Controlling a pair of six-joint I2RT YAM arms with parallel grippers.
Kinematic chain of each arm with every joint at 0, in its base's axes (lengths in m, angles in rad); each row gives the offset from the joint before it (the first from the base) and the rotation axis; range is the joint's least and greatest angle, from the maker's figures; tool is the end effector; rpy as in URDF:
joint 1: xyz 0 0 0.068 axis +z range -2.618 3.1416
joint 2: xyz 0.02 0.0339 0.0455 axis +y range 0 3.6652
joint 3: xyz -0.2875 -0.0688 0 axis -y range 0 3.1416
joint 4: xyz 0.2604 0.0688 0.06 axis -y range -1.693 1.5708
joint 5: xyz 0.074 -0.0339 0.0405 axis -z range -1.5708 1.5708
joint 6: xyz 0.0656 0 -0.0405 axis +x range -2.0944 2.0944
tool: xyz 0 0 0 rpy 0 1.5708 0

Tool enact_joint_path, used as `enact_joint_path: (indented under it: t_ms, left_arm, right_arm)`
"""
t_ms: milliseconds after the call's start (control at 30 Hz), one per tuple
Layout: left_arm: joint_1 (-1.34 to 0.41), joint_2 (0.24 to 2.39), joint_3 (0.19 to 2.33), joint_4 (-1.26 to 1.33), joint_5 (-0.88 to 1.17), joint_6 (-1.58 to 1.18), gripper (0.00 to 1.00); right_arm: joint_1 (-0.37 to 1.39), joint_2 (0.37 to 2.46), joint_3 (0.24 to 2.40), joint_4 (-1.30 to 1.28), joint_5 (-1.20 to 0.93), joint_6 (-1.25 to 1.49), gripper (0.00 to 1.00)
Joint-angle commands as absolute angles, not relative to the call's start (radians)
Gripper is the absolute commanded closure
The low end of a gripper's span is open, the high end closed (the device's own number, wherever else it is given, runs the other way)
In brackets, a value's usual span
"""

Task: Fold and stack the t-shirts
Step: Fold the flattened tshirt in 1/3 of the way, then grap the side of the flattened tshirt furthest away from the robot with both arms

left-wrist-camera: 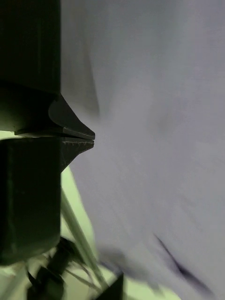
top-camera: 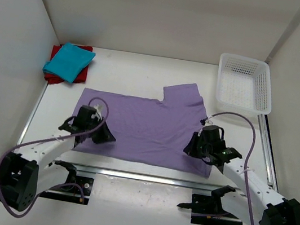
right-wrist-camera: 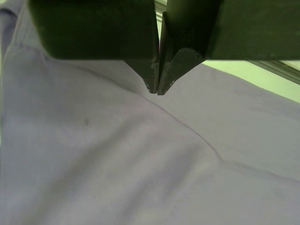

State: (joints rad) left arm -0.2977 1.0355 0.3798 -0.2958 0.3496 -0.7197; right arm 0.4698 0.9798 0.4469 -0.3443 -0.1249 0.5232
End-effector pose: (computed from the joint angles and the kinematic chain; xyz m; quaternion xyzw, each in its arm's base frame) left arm 0.1799 -0.0787 0.1391 -0.1446 0.9282 -0.2908 0.1814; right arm 0.1778 0.0994 0.1647 0.0039 0.9389 0.2132 0.2703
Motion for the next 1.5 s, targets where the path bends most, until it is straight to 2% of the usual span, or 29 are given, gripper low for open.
enact_joint_path:
  t_ms: [0, 100, 267, 300, 333, 467, 500, 533, 733, 900, 1200, 1300, 1367, 1433, 1467]
  left_arm:
    - [-0.175, 1.069, 0.572, -0.255, 0.334, -0.675, 0.88]
    - [-0.083, 1.196, 0.647, -0.145, 0.313, -0.686, 0.90]
    - [0.027, 1.431, 0.756, -0.026, 0.201, -0.707, 1.00]
    - [0.072, 1.493, 0.778, -0.015, 0.224, -0.724, 0.99]
    - [0.102, 1.546, 0.816, -0.012, 0.224, -0.735, 0.94]
    - [0.129, 1.696, 1.014, -0.141, 0.095, -0.637, 0.78]
    - [0.133, 1.728, 1.079, -0.173, 0.078, -0.621, 0.70]
    - [0.150, 1.771, 1.125, -0.181, 0.071, -0.614, 0.66]
    - [0.167, 1.925, 1.346, -0.343, -0.037, -0.491, 0.61]
    - [0.163, 1.997, 1.443, -0.397, -0.060, -0.450, 0.59]
    - [0.149, 2.063, 1.456, -0.420, -0.045, -0.434, 0.54]
    - [0.141, 2.072, 1.459, -0.425, -0.054, -0.430, 0.56]
    - [0.140, 2.075, 1.456, -0.425, -0.052, -0.433, 0.66]
    - [0.141, 2.072, 1.444, -0.404, -0.037, -0.443, 0.70]
    - [0.141, 2.069, 1.440, -0.397, -0.040, -0.448, 0.78]
  right_arm:
    - [0.454, 0.985, 0.528, -0.269, -0.167, 0.465, 1.00]
    - [0.468, 1.041, 0.545, -0.210, -0.167, 0.451, 1.00]
    - [0.511, 1.121, 0.560, -0.130, -0.181, 0.436, 1.00]
    - [0.517, 1.137, 0.560, -0.114, -0.190, 0.431, 1.00]
    - [0.520, 1.156, 0.563, -0.097, -0.204, 0.431, 1.00]
    - [0.535, 1.192, 0.549, -0.052, -0.215, 0.431, 1.00]
    - [0.526, 1.192, 0.543, -0.040, -0.218, 0.442, 1.00]
    - [0.520, 1.190, 0.532, -0.022, -0.231, 0.442, 1.00]
    - [0.512, 1.207, 0.537, -0.012, -0.239, 0.436, 1.00]
    - [0.505, 1.213, 0.540, 0.014, -0.259, 0.422, 1.00]
    - [0.554, 1.252, 0.557, 0.037, -0.261, 0.431, 1.00]
    - [0.560, 1.247, 0.566, 0.041, -0.258, 0.433, 1.00]
    - [0.551, 1.249, 0.569, 0.054, -0.261, 0.436, 1.00]
    - [0.542, 1.261, 0.592, 0.051, -0.249, 0.437, 1.00]
    - [0.528, 1.273, 0.613, 0.055, -0.250, 0.424, 1.00]
